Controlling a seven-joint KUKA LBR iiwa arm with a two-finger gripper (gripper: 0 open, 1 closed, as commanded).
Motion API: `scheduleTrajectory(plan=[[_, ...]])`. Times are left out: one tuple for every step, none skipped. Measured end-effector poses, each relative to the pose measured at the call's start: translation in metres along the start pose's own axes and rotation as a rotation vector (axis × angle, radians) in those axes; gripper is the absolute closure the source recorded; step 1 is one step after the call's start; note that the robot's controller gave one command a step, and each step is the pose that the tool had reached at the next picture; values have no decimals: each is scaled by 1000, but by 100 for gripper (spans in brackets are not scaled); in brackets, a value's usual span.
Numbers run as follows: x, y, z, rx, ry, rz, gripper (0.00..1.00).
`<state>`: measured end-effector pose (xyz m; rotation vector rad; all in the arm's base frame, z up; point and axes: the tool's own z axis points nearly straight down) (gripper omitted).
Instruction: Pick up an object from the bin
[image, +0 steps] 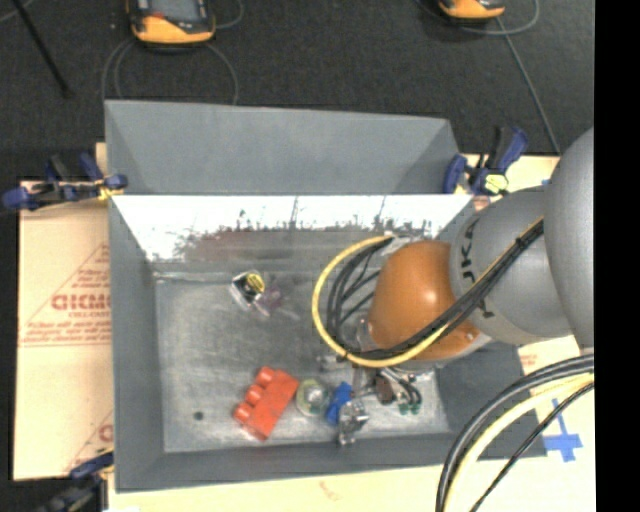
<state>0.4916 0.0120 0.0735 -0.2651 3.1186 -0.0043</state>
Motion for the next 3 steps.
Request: scheduleTrajectory(plan=[[-1,0,-1,-1,-2,-3,100],[-1,0,-1,-1,-2,-5,100],[-4,5,-194,-1,-1,-94,100]])
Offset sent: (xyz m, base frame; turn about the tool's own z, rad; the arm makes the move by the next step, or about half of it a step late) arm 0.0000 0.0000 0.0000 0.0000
